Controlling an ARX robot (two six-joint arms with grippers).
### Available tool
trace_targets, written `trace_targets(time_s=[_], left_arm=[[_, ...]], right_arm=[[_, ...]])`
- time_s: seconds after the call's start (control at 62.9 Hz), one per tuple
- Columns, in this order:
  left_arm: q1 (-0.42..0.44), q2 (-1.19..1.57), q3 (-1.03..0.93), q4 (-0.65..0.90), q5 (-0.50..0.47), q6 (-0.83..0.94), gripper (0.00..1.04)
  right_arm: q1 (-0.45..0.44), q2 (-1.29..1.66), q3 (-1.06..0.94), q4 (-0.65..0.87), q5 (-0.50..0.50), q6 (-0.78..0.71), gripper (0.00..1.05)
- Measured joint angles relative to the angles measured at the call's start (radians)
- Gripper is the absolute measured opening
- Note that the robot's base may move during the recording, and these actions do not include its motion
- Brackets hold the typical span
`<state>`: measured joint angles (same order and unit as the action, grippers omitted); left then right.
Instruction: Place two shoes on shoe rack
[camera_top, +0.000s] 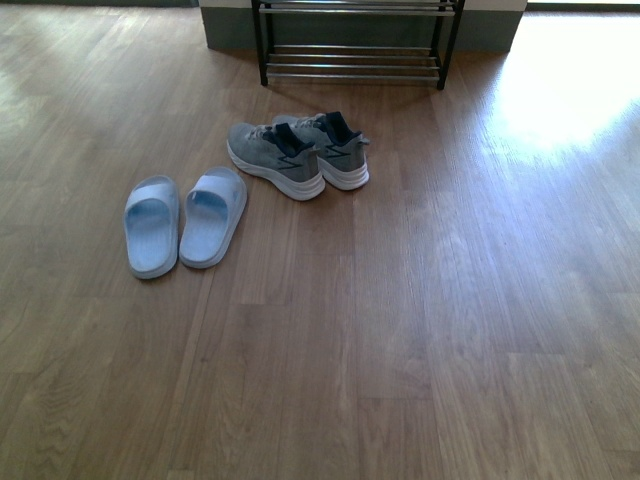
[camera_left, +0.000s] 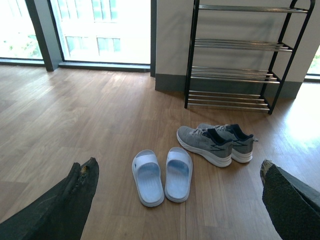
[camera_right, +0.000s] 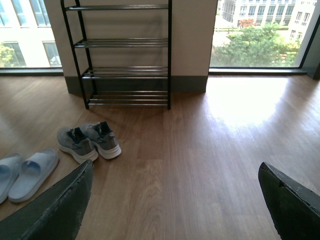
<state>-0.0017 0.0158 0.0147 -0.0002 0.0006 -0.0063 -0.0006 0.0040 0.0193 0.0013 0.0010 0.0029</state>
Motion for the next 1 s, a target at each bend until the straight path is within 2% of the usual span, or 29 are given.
trace_targets(time_s=[1.001], left_arm=[[0.000, 0.000, 0.000, 0.000, 0.000, 0.000, 0.95]], right_arm=[[0.000, 0.000, 0.000, 0.000, -0.001, 0.000, 0.96]])
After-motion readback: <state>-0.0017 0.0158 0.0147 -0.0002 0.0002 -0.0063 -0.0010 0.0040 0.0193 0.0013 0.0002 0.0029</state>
